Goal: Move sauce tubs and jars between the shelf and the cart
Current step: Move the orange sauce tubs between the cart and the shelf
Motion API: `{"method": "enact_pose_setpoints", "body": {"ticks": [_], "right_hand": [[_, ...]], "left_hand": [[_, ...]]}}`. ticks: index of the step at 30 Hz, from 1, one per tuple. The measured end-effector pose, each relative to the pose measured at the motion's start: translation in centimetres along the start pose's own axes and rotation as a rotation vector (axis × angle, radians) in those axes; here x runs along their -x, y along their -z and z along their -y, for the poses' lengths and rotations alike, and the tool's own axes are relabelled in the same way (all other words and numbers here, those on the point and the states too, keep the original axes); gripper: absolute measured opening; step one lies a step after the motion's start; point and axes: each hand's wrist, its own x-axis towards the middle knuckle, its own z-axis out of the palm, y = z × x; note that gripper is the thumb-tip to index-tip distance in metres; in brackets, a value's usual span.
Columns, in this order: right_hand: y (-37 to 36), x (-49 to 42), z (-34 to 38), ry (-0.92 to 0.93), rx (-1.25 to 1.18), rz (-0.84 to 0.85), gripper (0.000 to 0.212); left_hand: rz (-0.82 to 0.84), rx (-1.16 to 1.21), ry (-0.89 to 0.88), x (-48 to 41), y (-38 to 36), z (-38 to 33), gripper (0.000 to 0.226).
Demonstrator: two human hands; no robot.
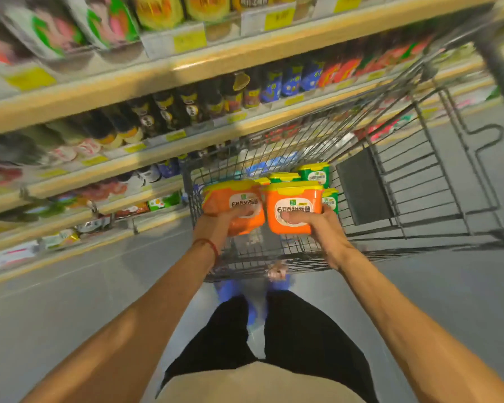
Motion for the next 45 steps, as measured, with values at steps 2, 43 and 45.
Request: {"method": "enact_pose_setpoints", "body": {"ticks": [2, 43, 45], "right_hand": [[0.2, 1.3, 1.1, 0.031, -0.01, 0.022, 0.08], [-37.3, 25.8, 8.6, 0.525, -0.018, 0.704, 0.038], [-40.7, 27.4, 7.9, 0.522, -0.038, 0.714, 0.049]], "left_hand": [[-0.014, 0.032, -0.034, 1.6, 1.1, -0.6, 0.077], [-0.375, 0.669, -0.877, 29.1, 43.0, 3.0, 0.069], [-0.375, 0.672, -0.903, 29.9, 46.5, 3.7, 0.072]]}}
